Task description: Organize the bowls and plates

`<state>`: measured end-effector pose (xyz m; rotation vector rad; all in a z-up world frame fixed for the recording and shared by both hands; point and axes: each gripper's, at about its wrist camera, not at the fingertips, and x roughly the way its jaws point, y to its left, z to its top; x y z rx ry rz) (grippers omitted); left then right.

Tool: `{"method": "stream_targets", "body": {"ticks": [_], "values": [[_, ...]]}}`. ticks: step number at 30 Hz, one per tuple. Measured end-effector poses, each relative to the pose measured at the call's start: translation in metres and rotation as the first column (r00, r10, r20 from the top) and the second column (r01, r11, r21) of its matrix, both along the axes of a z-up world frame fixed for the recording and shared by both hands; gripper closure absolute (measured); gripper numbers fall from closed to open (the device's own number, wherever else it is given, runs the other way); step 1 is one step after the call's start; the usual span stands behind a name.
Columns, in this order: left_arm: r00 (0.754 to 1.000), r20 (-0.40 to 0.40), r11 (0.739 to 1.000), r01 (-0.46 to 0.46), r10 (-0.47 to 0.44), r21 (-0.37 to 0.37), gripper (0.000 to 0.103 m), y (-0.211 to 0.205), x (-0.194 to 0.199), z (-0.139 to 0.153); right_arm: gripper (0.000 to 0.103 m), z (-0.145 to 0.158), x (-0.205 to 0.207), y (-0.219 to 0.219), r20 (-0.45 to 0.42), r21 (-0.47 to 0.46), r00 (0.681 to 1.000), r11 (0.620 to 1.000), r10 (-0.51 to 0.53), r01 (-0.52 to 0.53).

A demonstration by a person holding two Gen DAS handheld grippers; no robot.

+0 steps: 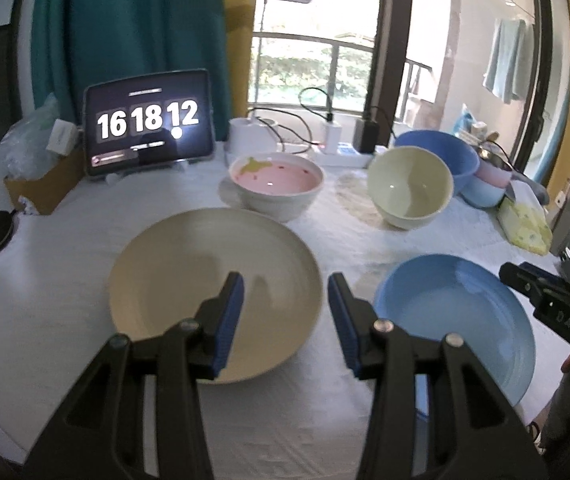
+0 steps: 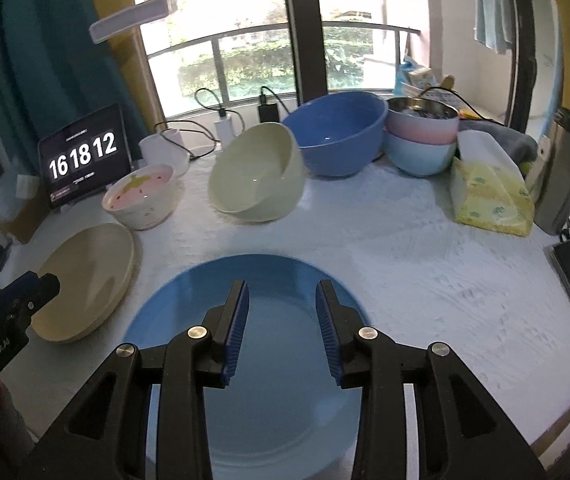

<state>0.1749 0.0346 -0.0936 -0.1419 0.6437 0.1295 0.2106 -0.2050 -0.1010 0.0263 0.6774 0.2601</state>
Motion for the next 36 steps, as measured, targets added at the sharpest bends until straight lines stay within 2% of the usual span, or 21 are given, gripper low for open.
{"method": "stream_targets", "body": {"ticks": [13, 36], "values": [[0.995, 0.023, 0.995, -0.100, 0.100, -0.010, 0.057, 0.056, -0.010, -0.001, 0.066, 0.005, 0.000, 0.055, 0.001, -0.040, 0.996, 0.995, 0.088, -0.088], [0.968, -0.006, 0.967, -0.250, 0.250, -0.048, 0.057, 0.148, -0.009, -0.026, 0.066, -0.006, 0.019, 0.143, -0.049, -0.103, 0.976, 0.970, 0.214, -0.218]]}}
